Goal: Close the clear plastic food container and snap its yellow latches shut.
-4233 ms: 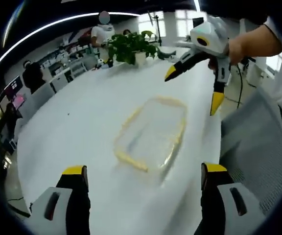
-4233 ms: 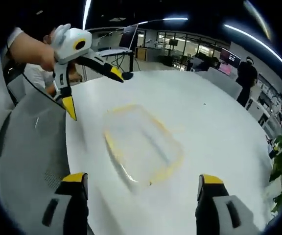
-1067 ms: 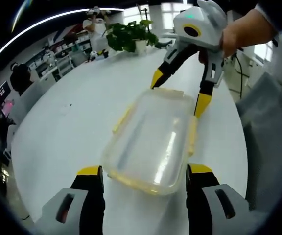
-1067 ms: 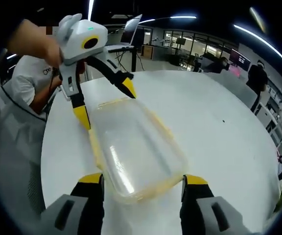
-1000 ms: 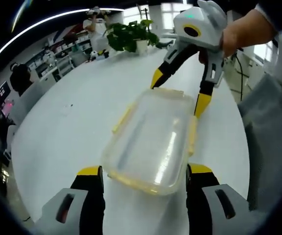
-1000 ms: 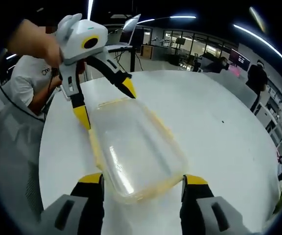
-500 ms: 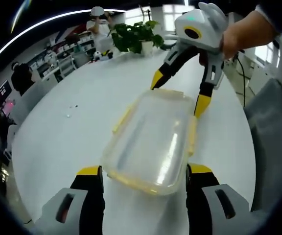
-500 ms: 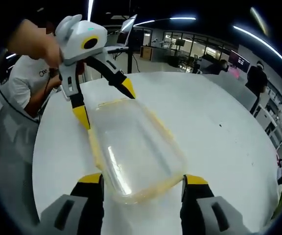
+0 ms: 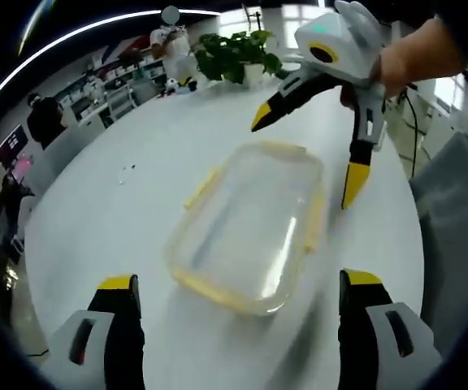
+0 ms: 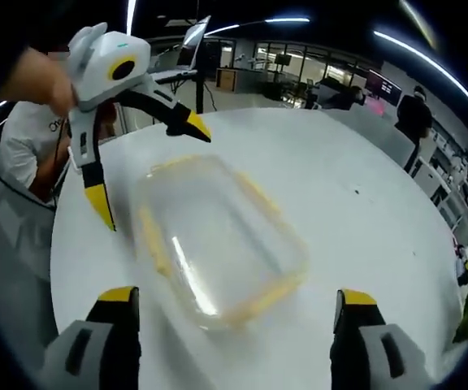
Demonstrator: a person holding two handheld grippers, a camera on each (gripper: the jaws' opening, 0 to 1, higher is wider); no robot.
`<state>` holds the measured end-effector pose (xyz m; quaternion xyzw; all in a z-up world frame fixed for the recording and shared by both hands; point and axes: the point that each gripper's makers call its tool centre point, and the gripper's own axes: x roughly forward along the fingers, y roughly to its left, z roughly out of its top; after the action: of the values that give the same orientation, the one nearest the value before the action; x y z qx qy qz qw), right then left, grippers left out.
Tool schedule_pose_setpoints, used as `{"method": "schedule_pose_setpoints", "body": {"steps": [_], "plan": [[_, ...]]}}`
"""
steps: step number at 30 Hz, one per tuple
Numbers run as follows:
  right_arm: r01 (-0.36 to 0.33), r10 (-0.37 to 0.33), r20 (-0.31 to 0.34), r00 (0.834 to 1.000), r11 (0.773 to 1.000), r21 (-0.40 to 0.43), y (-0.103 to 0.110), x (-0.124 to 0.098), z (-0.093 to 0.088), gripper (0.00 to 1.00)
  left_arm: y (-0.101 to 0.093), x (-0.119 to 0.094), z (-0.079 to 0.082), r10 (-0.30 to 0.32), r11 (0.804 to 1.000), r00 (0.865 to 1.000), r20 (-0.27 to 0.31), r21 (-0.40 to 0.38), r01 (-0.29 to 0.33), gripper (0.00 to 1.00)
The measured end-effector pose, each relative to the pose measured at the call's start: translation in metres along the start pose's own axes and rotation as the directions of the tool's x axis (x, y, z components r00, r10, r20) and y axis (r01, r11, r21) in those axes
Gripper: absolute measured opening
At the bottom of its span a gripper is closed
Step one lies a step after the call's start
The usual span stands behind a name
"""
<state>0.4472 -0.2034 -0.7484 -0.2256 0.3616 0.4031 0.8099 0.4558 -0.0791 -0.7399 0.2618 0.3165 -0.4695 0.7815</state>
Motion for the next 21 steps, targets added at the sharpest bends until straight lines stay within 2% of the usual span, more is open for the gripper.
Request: {"method": "schedule_pose_setpoints", "body": {"steps": [8, 15, 18, 21], "plan": [[0.023, -0.023, 0.011, 1.0, 1.0, 0.003, 0.002, -0.015, 0.003, 0.99, -0.008, -0.014, -0.002, 0.028, 0.999, 1.0, 0.001, -0.021, -0.028, 0.99], [0.043, -0.043, 0.035, 0.998, 0.999, 0.009, 0.01, -0.034, 0.005, 0.99, -0.025, -0.032, 0.004, 0.046, 0.998, 0.998, 0.037, -0.045, -0.045, 0.99], [0.049, -0.05, 0.05, 0.997, 0.998, 0.035, 0.013, -0.042, 0.004, 0.99, -0.033, -0.04, 0.006, 0.059, 0.994, 0.996, 0.062, -0.093, -0.053, 0.99], [0.053, -0.056, 0.067, 0.996, 0.997, 0.048, 0.018, -0.051, 0.005, 0.99, -0.039, -0.045, 0.003, 0.064, 0.994, 0.996, 0.055, -0.088, -0.059, 0.99]]}}
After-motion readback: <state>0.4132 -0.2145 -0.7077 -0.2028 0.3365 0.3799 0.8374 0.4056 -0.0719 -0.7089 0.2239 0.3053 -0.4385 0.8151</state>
